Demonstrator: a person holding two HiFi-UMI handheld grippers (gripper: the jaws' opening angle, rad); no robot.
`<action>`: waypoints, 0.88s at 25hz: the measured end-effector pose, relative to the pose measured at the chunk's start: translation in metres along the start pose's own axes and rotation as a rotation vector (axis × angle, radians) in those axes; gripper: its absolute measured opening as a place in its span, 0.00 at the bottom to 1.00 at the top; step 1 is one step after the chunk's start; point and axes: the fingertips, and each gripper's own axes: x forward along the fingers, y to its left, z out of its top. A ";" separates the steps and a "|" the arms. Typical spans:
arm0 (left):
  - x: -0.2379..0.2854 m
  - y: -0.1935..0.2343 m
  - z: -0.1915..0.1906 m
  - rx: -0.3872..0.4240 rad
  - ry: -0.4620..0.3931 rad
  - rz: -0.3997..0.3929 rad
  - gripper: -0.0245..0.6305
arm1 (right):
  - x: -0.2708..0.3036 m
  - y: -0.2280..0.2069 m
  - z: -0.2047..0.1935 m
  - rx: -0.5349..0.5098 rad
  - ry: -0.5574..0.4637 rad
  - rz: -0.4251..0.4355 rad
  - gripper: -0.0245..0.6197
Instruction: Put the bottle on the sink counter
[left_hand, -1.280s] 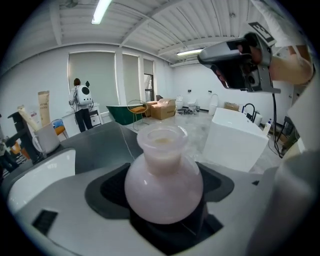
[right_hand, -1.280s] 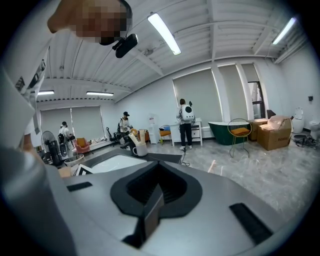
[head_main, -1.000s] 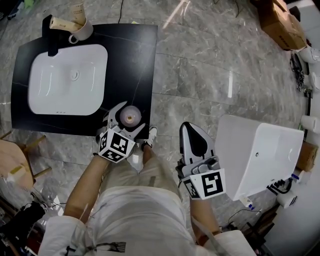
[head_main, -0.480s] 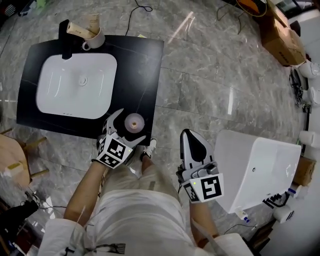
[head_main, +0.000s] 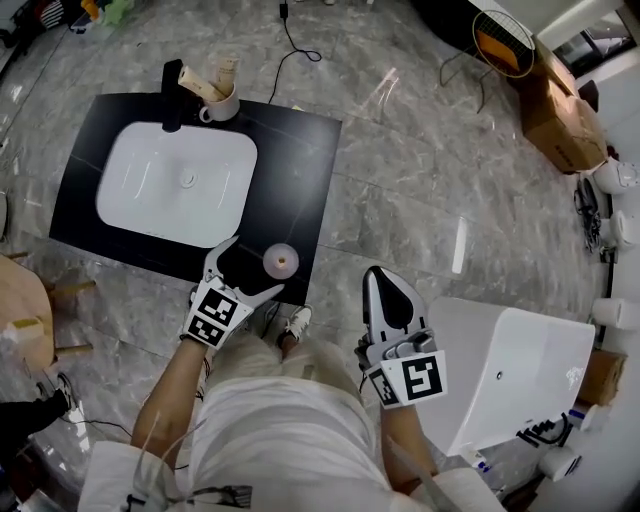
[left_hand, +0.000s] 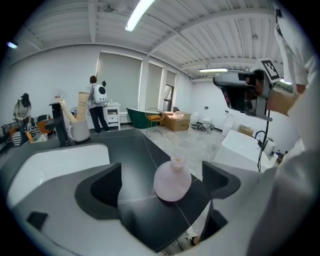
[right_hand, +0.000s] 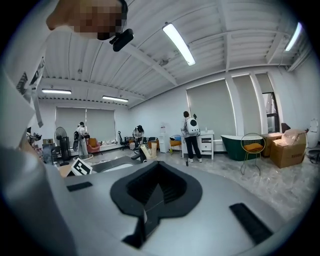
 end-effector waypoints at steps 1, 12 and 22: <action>-0.007 0.003 0.002 -0.007 -0.005 0.017 0.81 | -0.002 0.001 0.003 -0.005 -0.004 0.003 0.05; -0.062 0.046 0.057 -0.183 -0.122 0.190 0.50 | 0.000 0.010 0.040 -0.059 -0.066 0.022 0.05; -0.132 0.087 0.152 -0.228 -0.395 0.311 0.06 | -0.003 0.017 0.073 -0.058 -0.131 -0.003 0.05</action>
